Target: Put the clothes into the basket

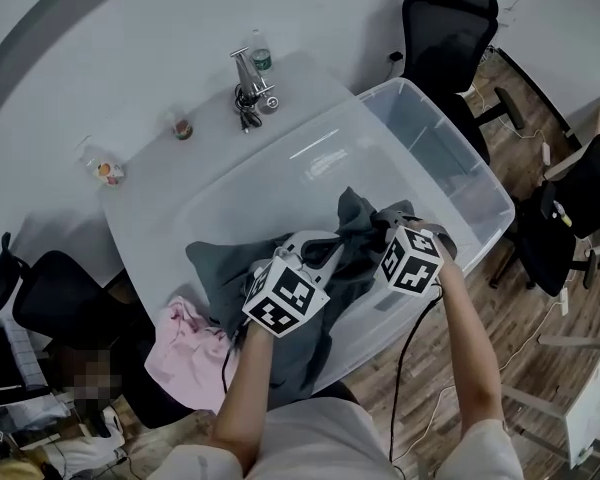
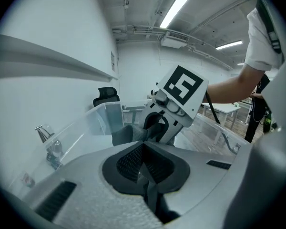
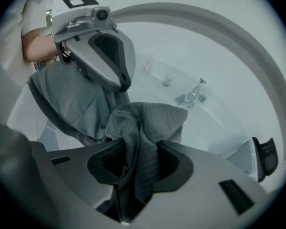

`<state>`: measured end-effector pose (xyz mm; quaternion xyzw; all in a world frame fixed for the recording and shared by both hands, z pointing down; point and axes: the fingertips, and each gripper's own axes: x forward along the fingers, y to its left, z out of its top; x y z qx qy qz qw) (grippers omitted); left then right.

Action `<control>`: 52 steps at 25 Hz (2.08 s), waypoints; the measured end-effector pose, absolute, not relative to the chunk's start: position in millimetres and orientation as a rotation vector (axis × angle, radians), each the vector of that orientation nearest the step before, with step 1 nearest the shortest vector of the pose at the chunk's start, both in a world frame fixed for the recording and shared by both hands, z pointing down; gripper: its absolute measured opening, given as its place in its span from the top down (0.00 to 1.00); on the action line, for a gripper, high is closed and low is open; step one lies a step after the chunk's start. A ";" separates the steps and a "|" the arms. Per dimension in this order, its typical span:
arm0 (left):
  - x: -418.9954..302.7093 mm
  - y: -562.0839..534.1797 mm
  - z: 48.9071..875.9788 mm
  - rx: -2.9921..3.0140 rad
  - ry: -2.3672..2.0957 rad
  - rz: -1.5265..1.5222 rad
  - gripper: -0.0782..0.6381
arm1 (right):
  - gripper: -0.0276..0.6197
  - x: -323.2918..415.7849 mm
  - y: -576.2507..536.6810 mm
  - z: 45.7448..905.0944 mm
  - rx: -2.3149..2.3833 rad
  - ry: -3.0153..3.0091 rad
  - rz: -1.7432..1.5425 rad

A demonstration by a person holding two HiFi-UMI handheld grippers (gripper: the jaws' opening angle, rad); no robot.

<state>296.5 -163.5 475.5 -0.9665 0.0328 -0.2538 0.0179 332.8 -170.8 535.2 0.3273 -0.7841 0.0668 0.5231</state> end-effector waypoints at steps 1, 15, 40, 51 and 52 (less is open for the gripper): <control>294.6 -163.5 477.8 -3.006 0.104 -0.806 0.89 | 0.76 329.4 -168.4 543.6 0.752 -1.870 0.164; 278.4 -164.6 481.5 -3.017 0.123 -0.874 0.89 | 0.53 312.2 -136.7 614.2 0.469 -1.771 0.231; 250.6 -151.1 390.1 -3.111 0.049 -0.290 0.89 | 0.78 276.4 -148.4 409.7 1.179 -2.293 -0.029; 234.9 -129.0 343.4 -3.188 0.009 0.016 0.89 | 0.95 263.2 -111.5 336.3 1.472 -2.680 -0.039; 232.8 -126.0 340.7 -3.192 0.002 0.034 0.89 | 0.95 261.5 -108.5 334.4 1.479 -2.686 -0.047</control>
